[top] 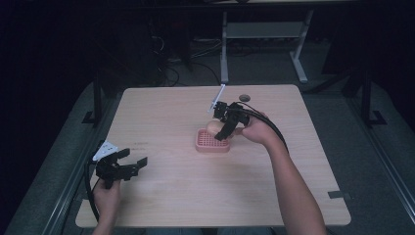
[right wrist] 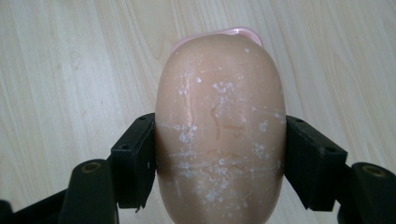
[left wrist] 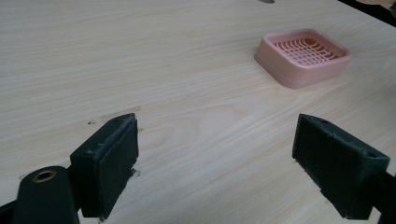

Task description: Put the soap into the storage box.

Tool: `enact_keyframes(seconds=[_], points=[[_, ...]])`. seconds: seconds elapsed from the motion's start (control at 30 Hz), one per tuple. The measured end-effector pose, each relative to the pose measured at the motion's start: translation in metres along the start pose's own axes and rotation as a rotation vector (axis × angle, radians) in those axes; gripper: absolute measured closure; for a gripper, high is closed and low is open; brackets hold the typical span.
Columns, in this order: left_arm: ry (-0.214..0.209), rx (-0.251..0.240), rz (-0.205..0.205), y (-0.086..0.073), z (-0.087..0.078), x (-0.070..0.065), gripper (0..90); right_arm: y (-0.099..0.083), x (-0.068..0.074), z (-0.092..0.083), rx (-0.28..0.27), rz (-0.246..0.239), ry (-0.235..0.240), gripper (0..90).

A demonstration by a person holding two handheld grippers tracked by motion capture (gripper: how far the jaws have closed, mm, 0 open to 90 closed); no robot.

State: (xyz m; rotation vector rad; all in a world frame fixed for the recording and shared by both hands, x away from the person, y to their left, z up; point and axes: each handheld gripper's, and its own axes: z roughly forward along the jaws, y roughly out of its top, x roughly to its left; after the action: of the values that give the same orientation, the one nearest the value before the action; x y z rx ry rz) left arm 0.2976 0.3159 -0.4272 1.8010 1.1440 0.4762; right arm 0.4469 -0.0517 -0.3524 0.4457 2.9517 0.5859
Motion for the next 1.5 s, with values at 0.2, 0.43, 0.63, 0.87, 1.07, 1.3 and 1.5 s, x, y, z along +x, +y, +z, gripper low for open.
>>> enact_keyframes(seconds=[0.2, 0.43, 0.63, 0.87, 1.07, 1.3, 1.5], points=[[-0.002, 0.000, -0.001, 0.000, 0.000, 0.000, 14.2, 0.009, -0.005, 0.017, 0.023, -0.003, 0.013, 31.9], [-0.003, 0.000, -0.001, 0.000, 0.000, 0.000, 14.2, 0.009, -0.011, 0.032, 0.048, 0.014, 0.034, 31.9], [-0.005, 0.005, 0.000, 0.000, 0.000, 0.000, 14.2, 0.013, -0.014, 0.044, 0.064, 0.019, 0.047, 31.9], [-0.006, 0.001, -0.004, 0.000, 0.000, 0.000, 14.2, 0.015, -0.016, 0.054, 0.076, 0.024, 0.053, 31.9], [-0.006, 0.000, -0.004, 0.000, 0.001, 0.000, 14.2, 0.014, -0.019, 0.061, 0.103, 0.026, 0.053, 31.9], [-0.006, 0.002, -0.005, 0.000, 0.000, 0.001, 14.2, 0.014, -0.020, 0.069, 0.122, 0.016, 0.053, 31.8], [-0.006, 0.004, -0.003, 0.000, 0.000, 0.001, 14.2, 0.015, -0.020, 0.070, 0.119, 0.017, 0.056, 31.8]])
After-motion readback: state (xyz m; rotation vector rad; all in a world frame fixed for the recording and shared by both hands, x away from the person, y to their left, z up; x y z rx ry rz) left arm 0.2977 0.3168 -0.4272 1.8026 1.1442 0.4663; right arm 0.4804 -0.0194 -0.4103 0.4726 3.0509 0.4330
